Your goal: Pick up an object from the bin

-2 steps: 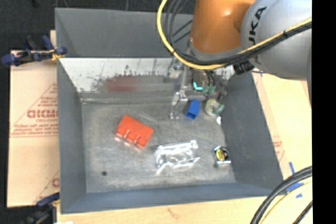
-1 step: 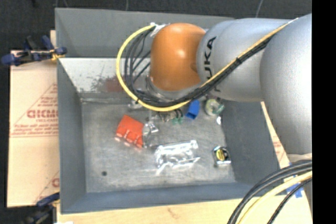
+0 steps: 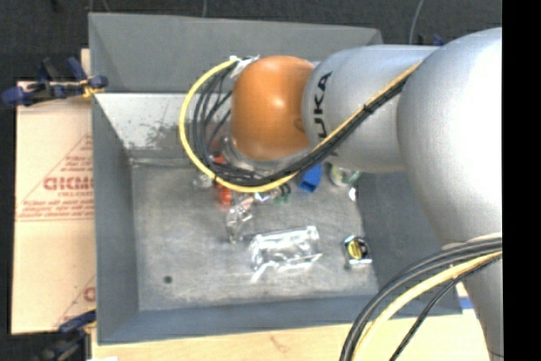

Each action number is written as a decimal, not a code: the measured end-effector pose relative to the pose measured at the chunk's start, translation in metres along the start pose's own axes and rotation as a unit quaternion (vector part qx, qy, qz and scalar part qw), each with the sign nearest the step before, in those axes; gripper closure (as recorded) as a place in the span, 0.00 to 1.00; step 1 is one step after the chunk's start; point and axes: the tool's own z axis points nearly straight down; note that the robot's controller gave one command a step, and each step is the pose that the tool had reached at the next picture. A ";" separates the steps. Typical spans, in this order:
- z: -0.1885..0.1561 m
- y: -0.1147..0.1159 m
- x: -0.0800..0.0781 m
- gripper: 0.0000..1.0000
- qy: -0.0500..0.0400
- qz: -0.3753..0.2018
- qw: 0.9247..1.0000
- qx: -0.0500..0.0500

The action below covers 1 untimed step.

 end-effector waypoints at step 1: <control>-0.001 -0.117 0.084 0.00 0.003 -0.047 0.999 -0.001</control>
Offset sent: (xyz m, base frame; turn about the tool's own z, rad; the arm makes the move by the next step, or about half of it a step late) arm -0.0197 -0.1399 -0.0007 -0.1033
